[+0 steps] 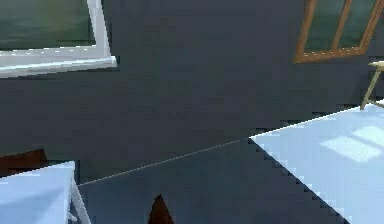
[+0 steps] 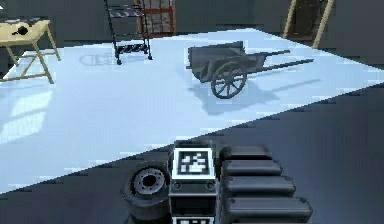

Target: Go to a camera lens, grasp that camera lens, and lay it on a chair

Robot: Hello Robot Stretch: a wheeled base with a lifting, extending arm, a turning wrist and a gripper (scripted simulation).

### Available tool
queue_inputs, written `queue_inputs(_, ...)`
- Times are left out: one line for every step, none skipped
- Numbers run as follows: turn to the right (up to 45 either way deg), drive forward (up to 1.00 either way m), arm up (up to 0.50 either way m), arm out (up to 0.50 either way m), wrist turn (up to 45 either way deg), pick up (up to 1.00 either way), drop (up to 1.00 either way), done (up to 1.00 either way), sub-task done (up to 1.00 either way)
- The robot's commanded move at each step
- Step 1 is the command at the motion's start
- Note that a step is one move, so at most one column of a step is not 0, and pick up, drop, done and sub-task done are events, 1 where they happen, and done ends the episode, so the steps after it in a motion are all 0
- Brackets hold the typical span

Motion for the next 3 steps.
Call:
queue_inputs(-45.0,0.00,0.00,0.00,0.0,0.00,0.00,0.00,0.00)
queue_inputs(-42.0,0.00,0.00,0.00,0.0,0.00,0.00,0.00,0.00)
queue_inputs(0.0,0.00,0.00,0.30,0.0,0.00,0.00,0.00,0.00)
